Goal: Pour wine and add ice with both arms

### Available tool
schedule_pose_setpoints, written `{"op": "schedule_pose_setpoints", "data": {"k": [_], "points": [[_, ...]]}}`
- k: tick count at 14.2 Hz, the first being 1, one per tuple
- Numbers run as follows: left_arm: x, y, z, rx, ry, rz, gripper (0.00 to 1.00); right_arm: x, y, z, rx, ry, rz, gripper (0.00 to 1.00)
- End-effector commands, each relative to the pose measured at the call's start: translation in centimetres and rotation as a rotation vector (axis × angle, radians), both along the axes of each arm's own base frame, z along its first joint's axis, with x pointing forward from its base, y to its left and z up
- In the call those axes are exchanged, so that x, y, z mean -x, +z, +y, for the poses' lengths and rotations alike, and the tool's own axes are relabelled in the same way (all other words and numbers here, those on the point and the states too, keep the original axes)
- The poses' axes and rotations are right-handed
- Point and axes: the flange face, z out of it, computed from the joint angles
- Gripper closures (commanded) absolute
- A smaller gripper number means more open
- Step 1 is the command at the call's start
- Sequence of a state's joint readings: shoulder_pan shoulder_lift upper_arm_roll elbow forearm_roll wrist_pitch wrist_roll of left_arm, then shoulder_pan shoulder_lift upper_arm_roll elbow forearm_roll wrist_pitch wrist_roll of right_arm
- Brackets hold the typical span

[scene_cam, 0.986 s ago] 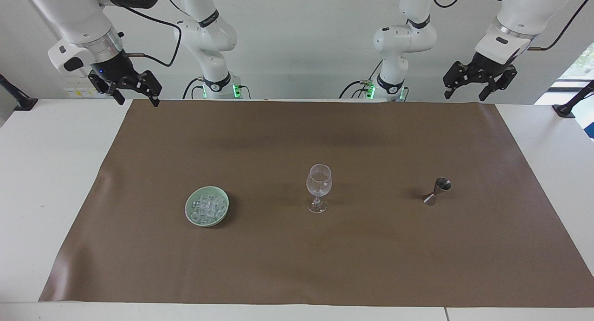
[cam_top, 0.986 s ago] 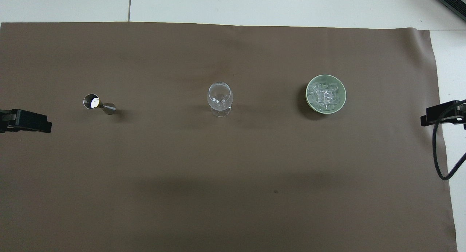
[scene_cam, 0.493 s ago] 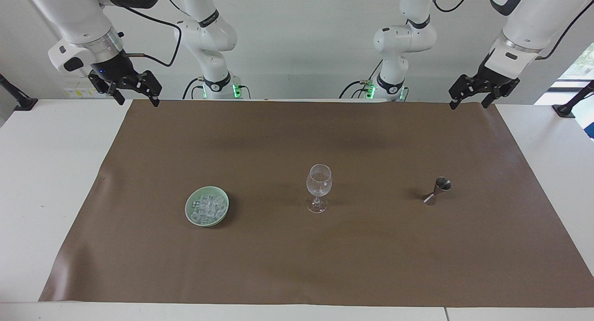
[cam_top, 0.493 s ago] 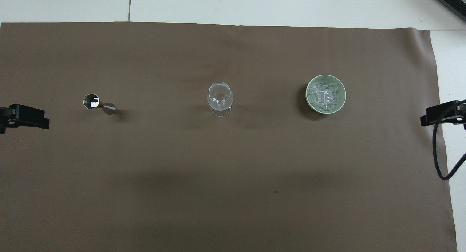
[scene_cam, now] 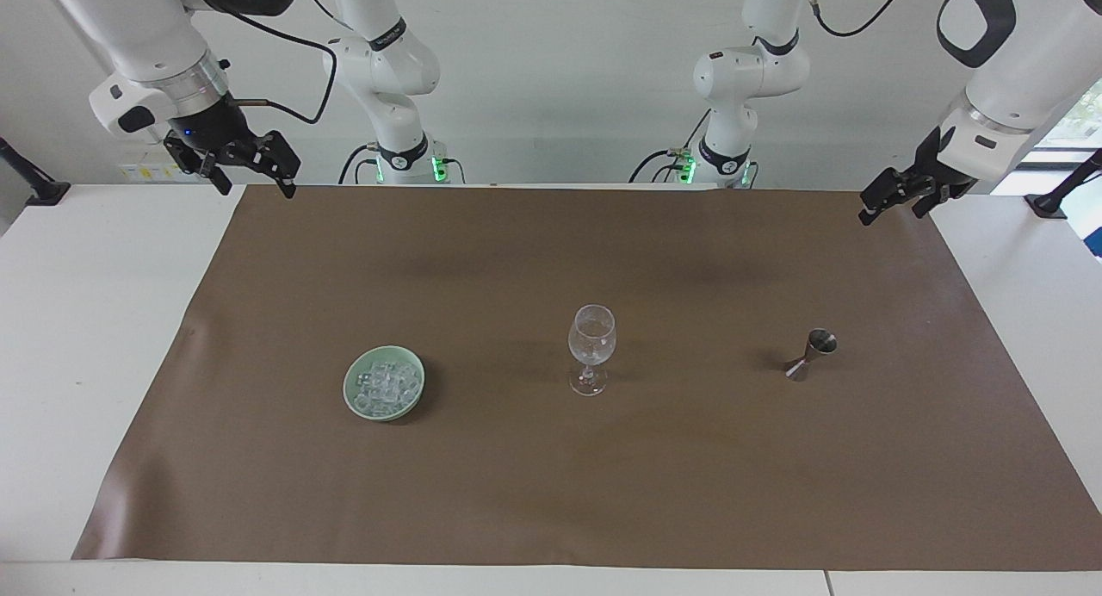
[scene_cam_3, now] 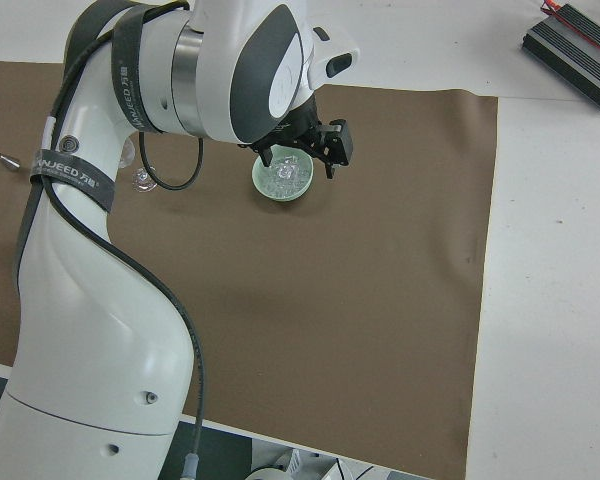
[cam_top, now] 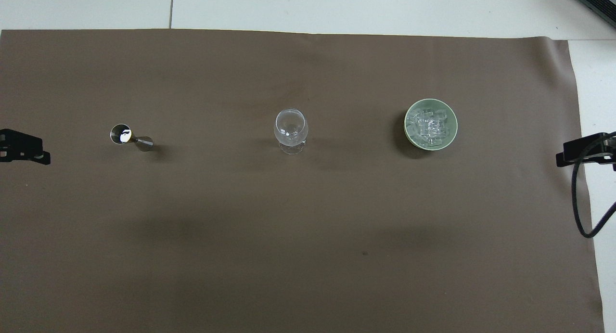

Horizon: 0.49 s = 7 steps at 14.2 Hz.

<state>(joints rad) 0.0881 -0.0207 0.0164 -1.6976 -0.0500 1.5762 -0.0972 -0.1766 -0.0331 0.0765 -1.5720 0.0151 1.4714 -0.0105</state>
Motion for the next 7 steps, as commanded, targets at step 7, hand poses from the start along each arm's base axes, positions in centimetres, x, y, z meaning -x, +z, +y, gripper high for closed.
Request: {"op": "schedule_pose_setpoints", "data": {"k": [7], "points": [[-1.8,-4.7,5.2,0.178,0.512,0.101,0.00,0.1,0.1,-0.1,-0.003,0.024,-0.015,0.00]]}}
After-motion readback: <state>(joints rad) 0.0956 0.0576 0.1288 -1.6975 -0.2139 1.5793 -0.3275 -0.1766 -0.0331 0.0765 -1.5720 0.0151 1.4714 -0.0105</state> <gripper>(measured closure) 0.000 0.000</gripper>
